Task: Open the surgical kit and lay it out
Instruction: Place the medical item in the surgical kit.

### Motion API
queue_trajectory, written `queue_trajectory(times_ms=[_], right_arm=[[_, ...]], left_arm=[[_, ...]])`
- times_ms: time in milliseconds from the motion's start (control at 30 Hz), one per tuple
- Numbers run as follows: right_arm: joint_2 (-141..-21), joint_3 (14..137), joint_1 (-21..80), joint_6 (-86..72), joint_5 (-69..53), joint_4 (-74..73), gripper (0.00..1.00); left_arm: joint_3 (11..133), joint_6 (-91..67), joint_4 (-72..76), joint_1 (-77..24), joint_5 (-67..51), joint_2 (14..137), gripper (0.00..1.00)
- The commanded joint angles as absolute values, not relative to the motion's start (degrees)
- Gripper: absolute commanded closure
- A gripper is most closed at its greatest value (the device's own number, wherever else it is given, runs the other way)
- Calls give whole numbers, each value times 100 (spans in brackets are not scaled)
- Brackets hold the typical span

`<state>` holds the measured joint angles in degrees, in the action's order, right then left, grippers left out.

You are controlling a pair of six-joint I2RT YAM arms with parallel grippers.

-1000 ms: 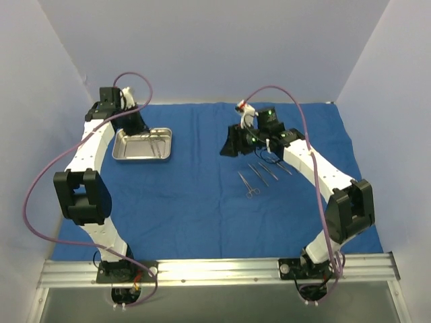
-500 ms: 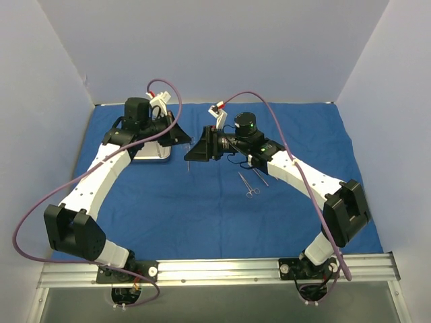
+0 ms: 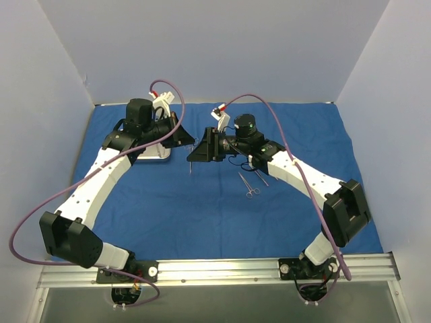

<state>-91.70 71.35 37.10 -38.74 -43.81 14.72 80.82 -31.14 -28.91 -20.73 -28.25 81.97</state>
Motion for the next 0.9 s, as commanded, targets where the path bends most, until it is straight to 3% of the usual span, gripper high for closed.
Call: queue_trajectory(times_ms=[0,67,167,200,233,300,333,433,467,533,733,867], right_arm=[[-8991,7110,3691,-3919,-4420,1712,50],[-9105,7119,3691,-4060,-4491,1950,55],[-9176,7146,3700,-4192,-4579,2135,73],[-9193,7128,3700,-4253,-4605,2162,88],[-9228,7119,3683,-4280,-4640,2162,97],[-9229,7067,3683,-4368,-4641,2284,100],[-9159,6936,3674,-4490,-4606,2407,100],[-8974,6663,3656,-4763,-4544,3022,100],[-8930,6540,3630,-4877,-4561,3215,100],[-8799,6460,3604,-4930,-4562,3295,100],[-8543,6284,3454,-5185,-4605,3752,100],[-8447,6293,3428,-5475,-4597,4191,100]], left_arm=[[8139,-3067,-2733,-2179,-2795,7954,98],[8139,-3076,-2716,-2206,-2839,7998,98],[8165,-3085,-2690,-2215,-2909,8033,98],[8226,-3068,-2698,-2215,-2953,8033,98],[8270,-3050,-2716,-2215,-2953,8033,98],[8358,-3032,-2760,-2197,-2971,8033,90],[8384,-3024,-2777,-2189,-2988,8033,68],[8534,-2918,-2970,-2101,-2919,7963,30],[8543,-2883,-3136,-2066,-2883,7850,22],[8447,-2804,-3260,-2004,-2813,7656,16],[7552,-2917,-2954,-1951,-3304,6751,15],[6542,-3418,-1953,-2013,-3928,6373,21]])
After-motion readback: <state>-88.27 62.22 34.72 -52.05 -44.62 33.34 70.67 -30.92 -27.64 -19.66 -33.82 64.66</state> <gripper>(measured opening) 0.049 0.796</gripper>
